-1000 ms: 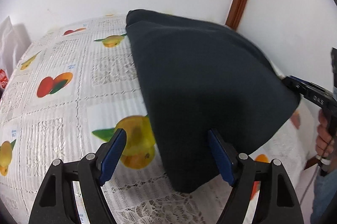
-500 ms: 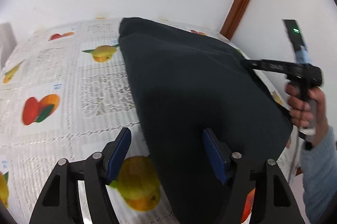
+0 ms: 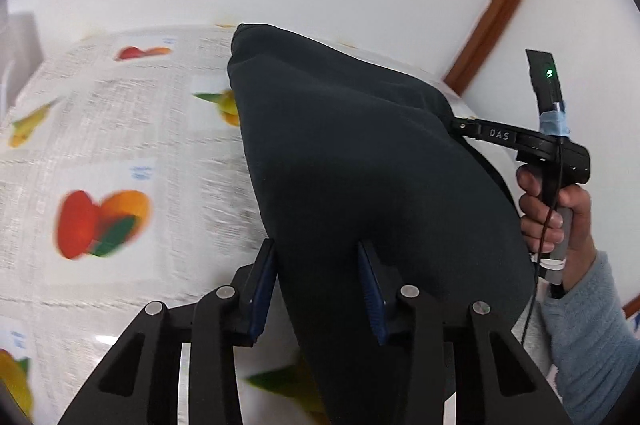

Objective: Fold small clothes

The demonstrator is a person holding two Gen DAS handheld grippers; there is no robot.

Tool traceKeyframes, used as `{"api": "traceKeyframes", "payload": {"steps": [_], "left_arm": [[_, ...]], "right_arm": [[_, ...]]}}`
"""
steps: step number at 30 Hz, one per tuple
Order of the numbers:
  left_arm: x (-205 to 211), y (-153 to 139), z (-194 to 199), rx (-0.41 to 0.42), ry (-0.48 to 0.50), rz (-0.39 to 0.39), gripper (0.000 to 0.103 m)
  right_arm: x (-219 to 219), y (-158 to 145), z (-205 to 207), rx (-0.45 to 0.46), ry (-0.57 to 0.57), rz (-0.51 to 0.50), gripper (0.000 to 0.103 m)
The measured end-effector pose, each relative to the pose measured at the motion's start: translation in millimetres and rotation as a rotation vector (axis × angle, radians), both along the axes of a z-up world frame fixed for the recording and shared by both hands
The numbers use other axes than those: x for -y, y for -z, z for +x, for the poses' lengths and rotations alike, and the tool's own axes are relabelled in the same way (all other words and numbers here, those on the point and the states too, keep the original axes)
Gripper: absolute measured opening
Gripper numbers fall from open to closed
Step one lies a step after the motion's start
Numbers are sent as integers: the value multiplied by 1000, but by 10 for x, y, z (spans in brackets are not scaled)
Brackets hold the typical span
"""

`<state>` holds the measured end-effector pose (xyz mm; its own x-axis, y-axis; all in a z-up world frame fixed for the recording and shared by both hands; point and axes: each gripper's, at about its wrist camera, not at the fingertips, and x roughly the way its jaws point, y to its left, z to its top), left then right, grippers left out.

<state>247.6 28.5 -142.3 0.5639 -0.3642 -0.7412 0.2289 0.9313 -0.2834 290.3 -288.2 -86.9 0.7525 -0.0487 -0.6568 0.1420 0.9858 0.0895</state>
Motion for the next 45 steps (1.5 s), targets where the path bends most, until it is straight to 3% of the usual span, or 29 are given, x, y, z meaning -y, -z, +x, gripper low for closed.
{"api": "traceKeyframes", "payload": {"steps": [4, 9, 16, 21, 23, 25, 27, 30, 31, 32, 36, 41, 45], "left_arm": [[-145, -40, 24, 5, -46, 41, 38], [-113, -62, -27, 2, -37, 54, 41], [-23, -110, -115, 13, -31, 103, 43], [-2, -99, -260, 25, -23, 123, 57], [-32, -103, -320, 27, -28, 126, 58], [-49, -102, -377, 24, -30, 122, 58], [-59, -101, -457, 25, -35, 121, 59], [-59, -93, -589, 26, -50, 125, 59], [-58, -90, -639, 27, -55, 126, 59], [-77, -82, -666, 26, -61, 127, 59], [-97, -44, -755, 25, -84, 123, 59], [-138, -35, -904, 22, -103, 129, 59], [-185, -44, -969, 36, -105, 148, 60]], "right_arm": [[-131, -44, 162, 20, -26, 57, 5], [47, -156, 111, 67, -48, 161, 5], [163, -75, 34, -7, -4, 109, 4], [206, -41, -385, -20, 11, 126, 6], [204, -11, -592, -8, -15, 179, 11], [196, 47, -742, -6, -48, 239, 29], [206, 128, -851, -5, -48, 284, 36], [183, 268, -896, -22, -44, 323, 33], [159, 287, -914, -14, -54, 327, 16], [128, 280, -955, 10, -66, 314, 7], [157, 211, -1117, 117, -58, 316, 6], [130, 226, -1171, 103, -19, 295, 6], [10, 169, -1303, 92, 38, 182, 6]]}}
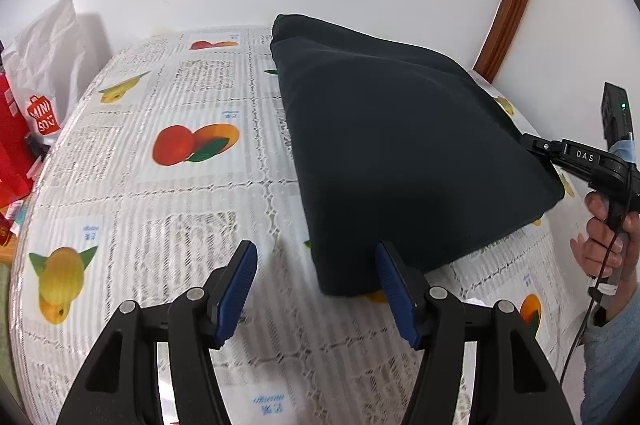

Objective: Fold small clothes

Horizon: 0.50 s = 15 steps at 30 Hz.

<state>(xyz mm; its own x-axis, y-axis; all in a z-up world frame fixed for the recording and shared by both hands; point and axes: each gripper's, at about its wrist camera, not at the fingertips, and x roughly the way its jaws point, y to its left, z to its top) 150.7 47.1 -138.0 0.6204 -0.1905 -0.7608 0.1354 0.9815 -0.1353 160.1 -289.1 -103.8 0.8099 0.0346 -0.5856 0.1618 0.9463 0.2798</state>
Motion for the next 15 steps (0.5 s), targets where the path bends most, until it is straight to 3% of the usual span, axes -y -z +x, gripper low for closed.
{"api": "traceKeyframes", "payload": {"steps": [6, 8, 9, 10, 15], "left_arm": [[-52, 94, -184, -4, 17, 64, 60], [-47, 144, -224, -3, 27, 87, 59], [-40, 157, -234, 0, 25, 94, 59], [-34, 172, -238, 1, 23, 98, 58], [71, 188, -200, 4, 28, 70, 44]], "right_arm": [[-132, -66, -398, -14, 41, -170, 12], [-130, -28, -539, -37, 35, -192, 30], [-123, -1, -602, -50, 27, -205, 46], [-122, 17, -678, -52, 25, -221, 50], [-176, 230, -832, -106, -39, -218, 50]]}}
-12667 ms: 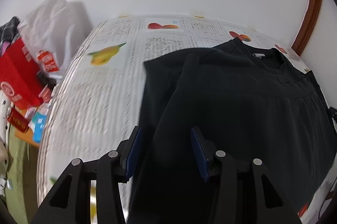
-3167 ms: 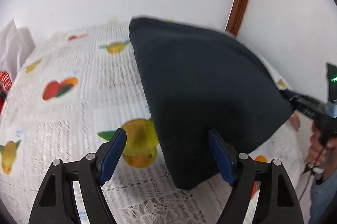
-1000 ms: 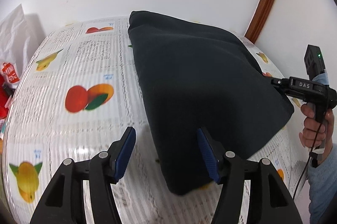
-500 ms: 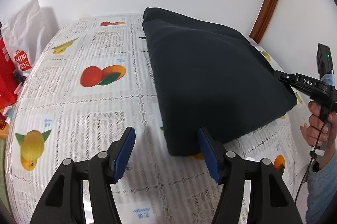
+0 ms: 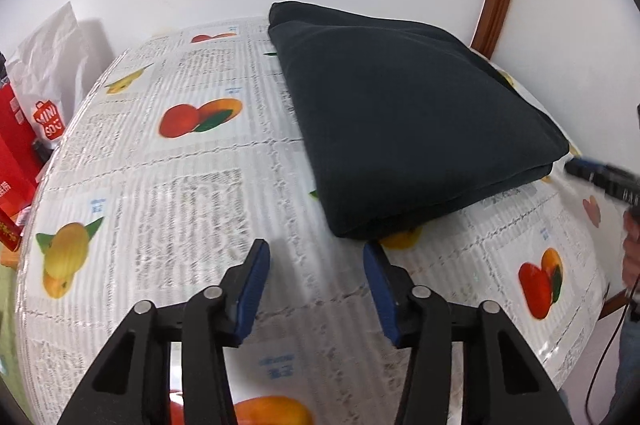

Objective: Fold small clothes

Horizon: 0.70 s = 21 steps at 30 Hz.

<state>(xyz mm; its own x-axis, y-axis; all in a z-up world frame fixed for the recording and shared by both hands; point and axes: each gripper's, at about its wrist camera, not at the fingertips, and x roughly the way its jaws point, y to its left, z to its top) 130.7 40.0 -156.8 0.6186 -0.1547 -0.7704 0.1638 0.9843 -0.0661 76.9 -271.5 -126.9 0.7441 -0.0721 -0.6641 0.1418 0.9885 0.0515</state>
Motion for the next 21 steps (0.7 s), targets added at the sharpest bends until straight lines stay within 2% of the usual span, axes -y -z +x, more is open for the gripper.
{"api": "traceKeyframes", "payload": {"steps": [2, 5, 7, 9, 11, 12, 13, 15, 21], "left_arm": [[80, -8, 36, 9, 6, 1, 40], [183, -36, 85, 24, 9, 2, 38], [245, -34, 130, 28, 14, 20, 35], [295, -37, 168, 37, -1, 49, 29], [288, -65, 186, 48, -11, 49, 24], [269, -80, 195, 50, -14, 36, 23], [246, -88, 213, 51, -17, 19, 22], [216, -83, 278, 47, -32, -3, 21], [259, -85, 430, 24, -46, 16, 22]], "right_arm": [[-42, 84, 31, -7, -17, 25, 50], [-62, 114, 110, 41, -24, 105, 50], [-34, 131, 207, 75, -20, 177, 50], [-11, 170, 332, 65, -10, 229, 50], [13, 212, 418, 71, 1, 265, 38], [12, 223, 456, 74, 1, 277, 24], [12, 216, 488, 85, 6, 277, 17], [7, 183, 560, 100, 13, 268, 12], [2, 128, 744, 93, 29, 192, 13]]}}
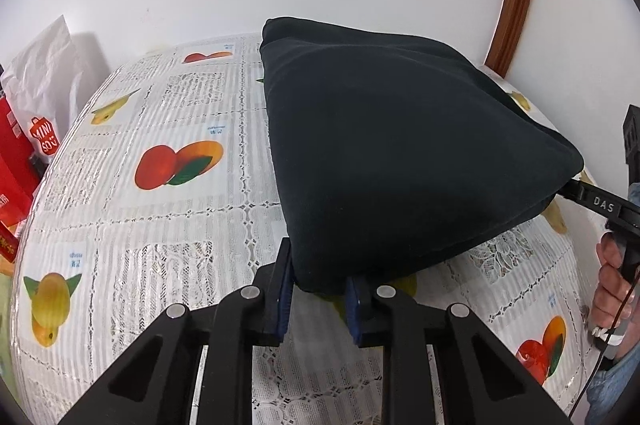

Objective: Fold small clothes

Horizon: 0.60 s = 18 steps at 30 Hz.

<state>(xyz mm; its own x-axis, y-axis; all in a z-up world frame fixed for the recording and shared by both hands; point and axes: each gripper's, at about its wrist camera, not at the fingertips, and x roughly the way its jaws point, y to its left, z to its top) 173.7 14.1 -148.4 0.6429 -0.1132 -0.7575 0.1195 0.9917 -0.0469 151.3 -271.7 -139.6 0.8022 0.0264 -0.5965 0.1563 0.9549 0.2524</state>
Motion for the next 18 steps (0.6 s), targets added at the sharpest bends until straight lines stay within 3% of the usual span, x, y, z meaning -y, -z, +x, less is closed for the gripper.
{"api": "traceKeyframes", "payload": {"steps": [4, 8, 11, 13, 18], "left_arm": [[-39, 20, -107, -21, 25, 13, 24], [-155, -15, -372, -26, 66, -56, 26], [-177, -134, -485, 23, 58, -70, 39], [-155, -232, -483, 62, 52, -59, 48], [-58, -352, -254, 106, 33, -14, 48]], "right_arm": [[55, -41, -239, -7, 9, -52, 22], [99, -185, -600, 11, 39, -166, 26], [132, -391, -712, 74, 39, -184, 36], [129, -499, -604, 93, 23, -168, 38], [74, -560, -35, 82, -7, -127, 38]]}}
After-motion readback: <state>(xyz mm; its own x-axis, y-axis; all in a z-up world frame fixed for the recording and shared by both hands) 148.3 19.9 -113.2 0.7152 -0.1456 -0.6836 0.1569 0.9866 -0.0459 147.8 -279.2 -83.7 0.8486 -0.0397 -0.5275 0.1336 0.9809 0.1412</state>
